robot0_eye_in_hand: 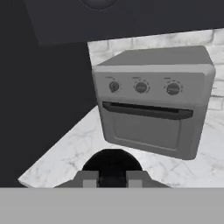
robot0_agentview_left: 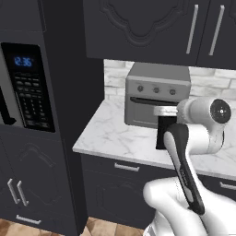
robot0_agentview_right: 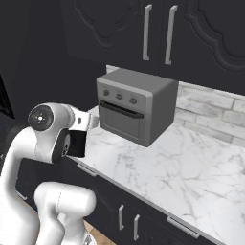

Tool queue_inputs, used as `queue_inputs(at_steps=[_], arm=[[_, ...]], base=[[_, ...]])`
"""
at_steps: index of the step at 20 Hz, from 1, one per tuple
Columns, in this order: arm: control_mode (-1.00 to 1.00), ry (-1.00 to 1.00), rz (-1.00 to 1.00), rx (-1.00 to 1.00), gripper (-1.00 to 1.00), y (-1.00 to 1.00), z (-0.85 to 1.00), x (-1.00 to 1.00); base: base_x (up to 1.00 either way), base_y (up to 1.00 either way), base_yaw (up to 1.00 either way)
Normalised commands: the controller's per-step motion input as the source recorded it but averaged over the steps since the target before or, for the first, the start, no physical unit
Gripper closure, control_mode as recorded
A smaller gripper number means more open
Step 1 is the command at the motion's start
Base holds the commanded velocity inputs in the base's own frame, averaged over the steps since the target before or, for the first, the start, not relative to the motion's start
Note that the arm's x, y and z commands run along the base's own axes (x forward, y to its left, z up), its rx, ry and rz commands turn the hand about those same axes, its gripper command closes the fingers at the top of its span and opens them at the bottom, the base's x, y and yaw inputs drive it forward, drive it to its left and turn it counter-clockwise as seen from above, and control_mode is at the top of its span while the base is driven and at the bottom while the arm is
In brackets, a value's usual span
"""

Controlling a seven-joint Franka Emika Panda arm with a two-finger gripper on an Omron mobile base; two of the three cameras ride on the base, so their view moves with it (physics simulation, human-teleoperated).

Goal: Move the squash and grapes from the second highest shelf to the top shelf to make space. Then, place the pitcher from the counter on the cleared second highest shelf.

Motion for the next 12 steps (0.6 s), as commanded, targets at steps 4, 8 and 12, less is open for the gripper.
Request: queue_inputs(at_steps=[4, 8, 12], arm=[[-1.00, -0.08, 0.27, -0.01, 1.00, 0.00, 0.14, -0.07], [-1.00, -0.16, 0.20, -0.04, 1.00, 0.00, 0.22, -0.04], [-1.00, -0.05, 0.06, -0.05, 1.00, 0.00, 0.24, 0.00]], base=[[0.00, 0.00, 0.00], [0.00, 0.00, 0.00], [0.00, 0.00, 0.00]])
